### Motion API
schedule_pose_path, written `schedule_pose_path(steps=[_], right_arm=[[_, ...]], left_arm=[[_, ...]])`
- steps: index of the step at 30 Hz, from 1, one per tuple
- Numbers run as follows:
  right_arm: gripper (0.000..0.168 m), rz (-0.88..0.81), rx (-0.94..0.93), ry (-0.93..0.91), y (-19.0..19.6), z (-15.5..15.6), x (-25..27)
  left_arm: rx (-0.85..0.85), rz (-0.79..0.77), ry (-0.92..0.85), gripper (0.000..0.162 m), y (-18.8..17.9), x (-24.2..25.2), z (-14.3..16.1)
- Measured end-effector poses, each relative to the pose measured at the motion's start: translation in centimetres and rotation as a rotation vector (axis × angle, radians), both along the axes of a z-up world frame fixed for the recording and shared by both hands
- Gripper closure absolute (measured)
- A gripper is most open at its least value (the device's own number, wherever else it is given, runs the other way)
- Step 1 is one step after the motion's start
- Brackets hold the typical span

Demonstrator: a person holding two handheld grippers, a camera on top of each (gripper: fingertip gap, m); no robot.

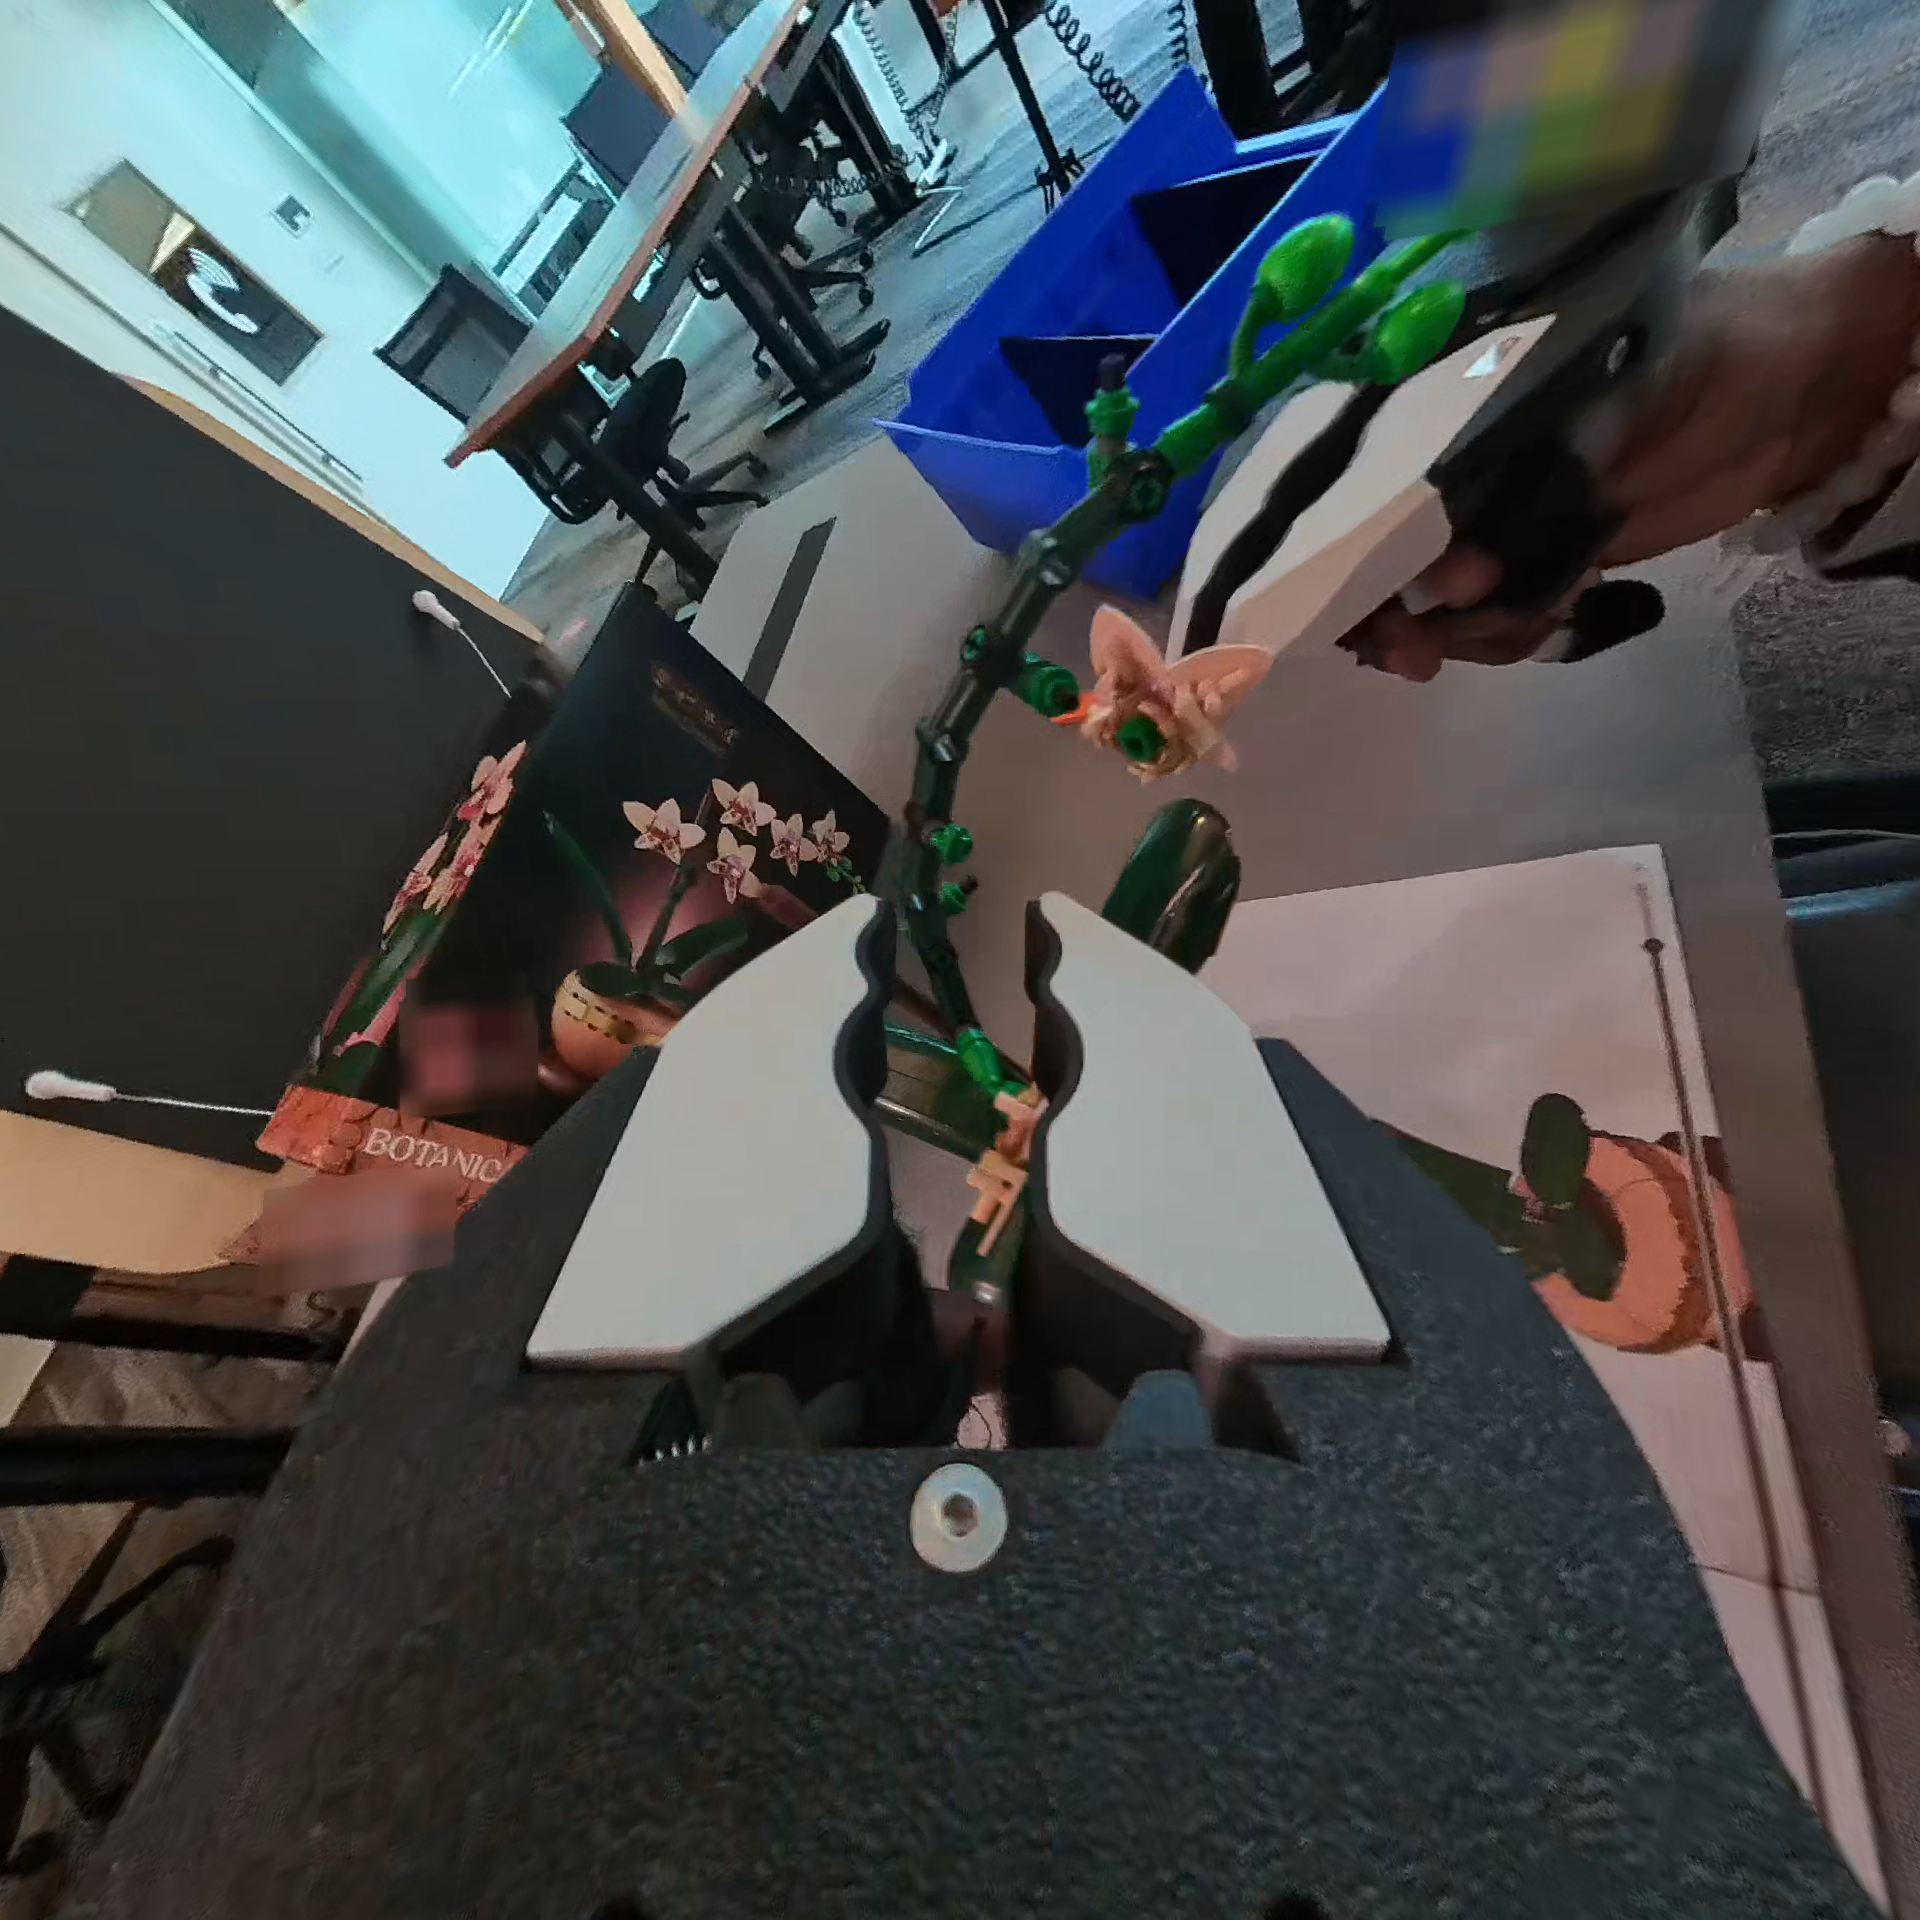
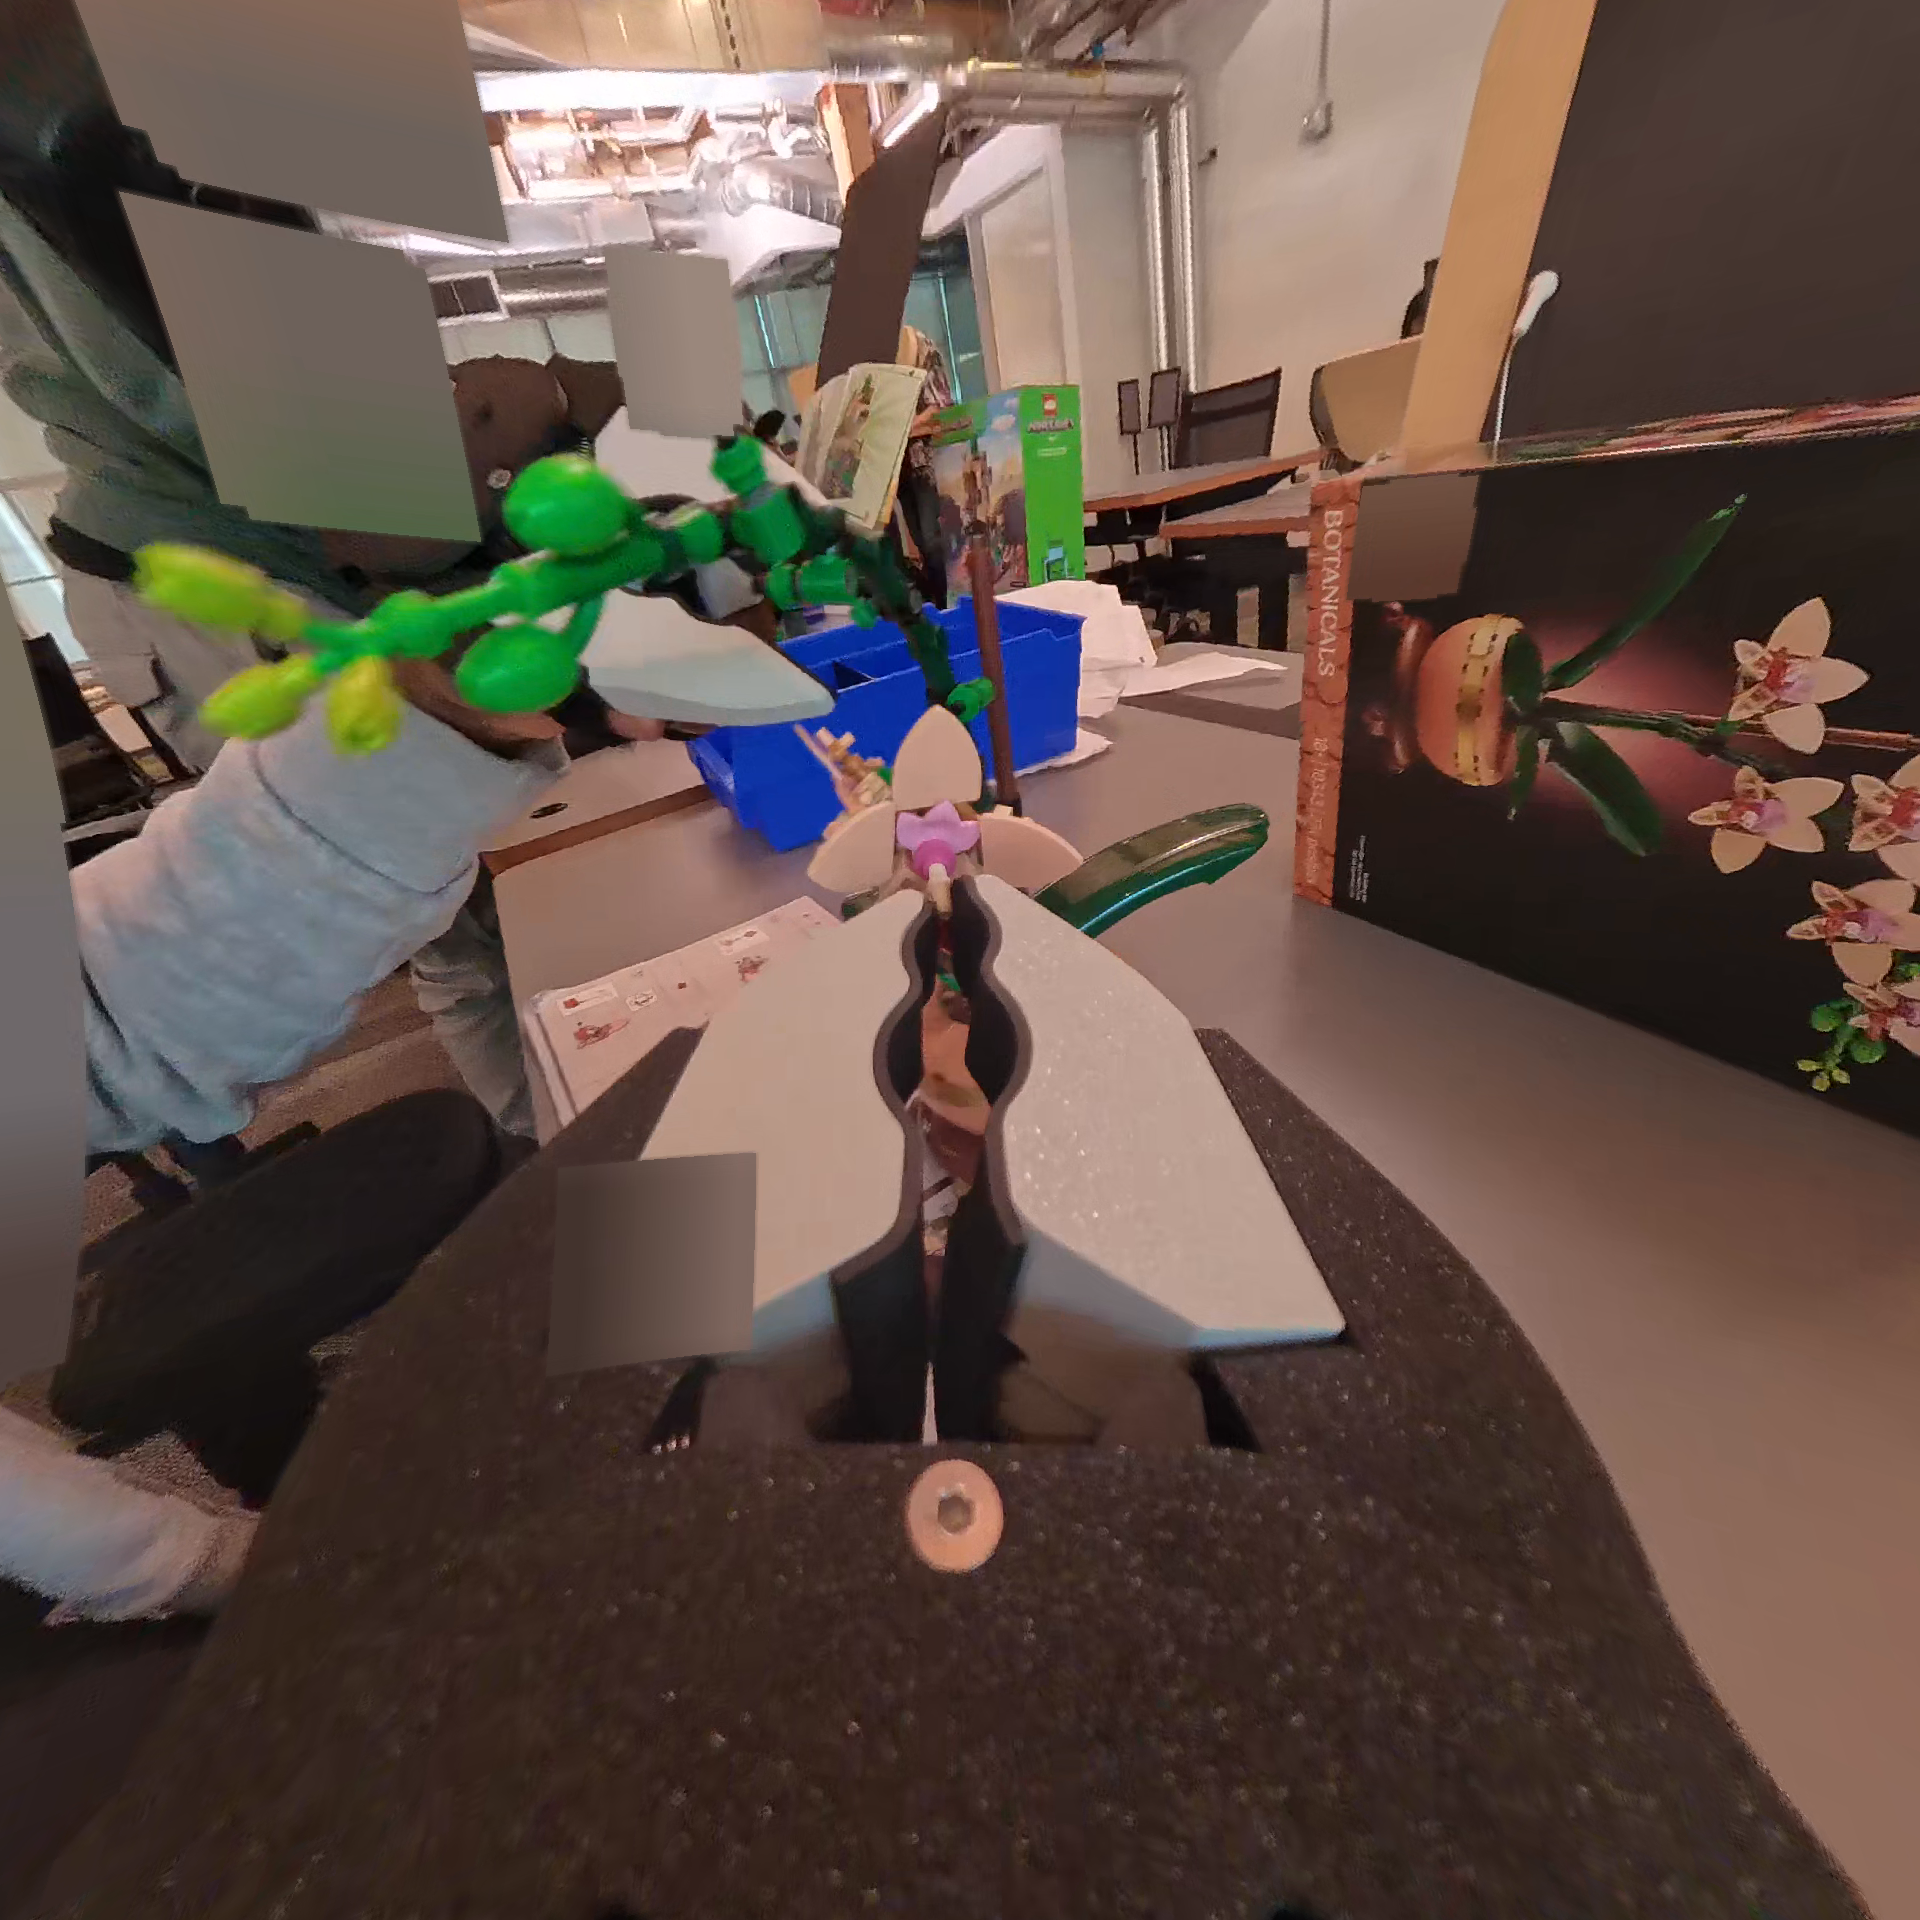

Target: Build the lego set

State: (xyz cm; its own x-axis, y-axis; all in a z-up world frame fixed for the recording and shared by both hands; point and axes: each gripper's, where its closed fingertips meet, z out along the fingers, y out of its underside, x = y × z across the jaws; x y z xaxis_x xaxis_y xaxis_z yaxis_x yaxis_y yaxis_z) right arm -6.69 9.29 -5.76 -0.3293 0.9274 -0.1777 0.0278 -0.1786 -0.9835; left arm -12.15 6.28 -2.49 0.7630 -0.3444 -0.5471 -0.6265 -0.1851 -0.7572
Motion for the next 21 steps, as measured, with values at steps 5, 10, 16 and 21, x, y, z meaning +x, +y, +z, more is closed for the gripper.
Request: schedule_pose_path(steps=[5, 10, 16, 21], right_arm=[[0.167, 0.025, 0.025, -0.076, -0.1, 0.2, -2.0], [0.167, 0.020, 0.049, -0.102, -0.6, 0.1, -3.2], [0.167, -0.003, 0.044, -0.075, -0.4, 0.5, -3.7], [0.166, 0.064, 0.032, -0.030, -1.0, 0.8, -3.8]], left_arm=[[-0.030, -0.003, -0.010, 0.142, 1.2, -1.0, -0.7], [-0.056, -0.002, 0.005, 0.149, 1.7, -1.4, -1.7], [-0.051, -0.007, 0.001, 0.153, 1.9, -1.2, -1.8], [-0.046, -0.015, -0.017, 0.154, 2.0, -1.1, -1.8]])
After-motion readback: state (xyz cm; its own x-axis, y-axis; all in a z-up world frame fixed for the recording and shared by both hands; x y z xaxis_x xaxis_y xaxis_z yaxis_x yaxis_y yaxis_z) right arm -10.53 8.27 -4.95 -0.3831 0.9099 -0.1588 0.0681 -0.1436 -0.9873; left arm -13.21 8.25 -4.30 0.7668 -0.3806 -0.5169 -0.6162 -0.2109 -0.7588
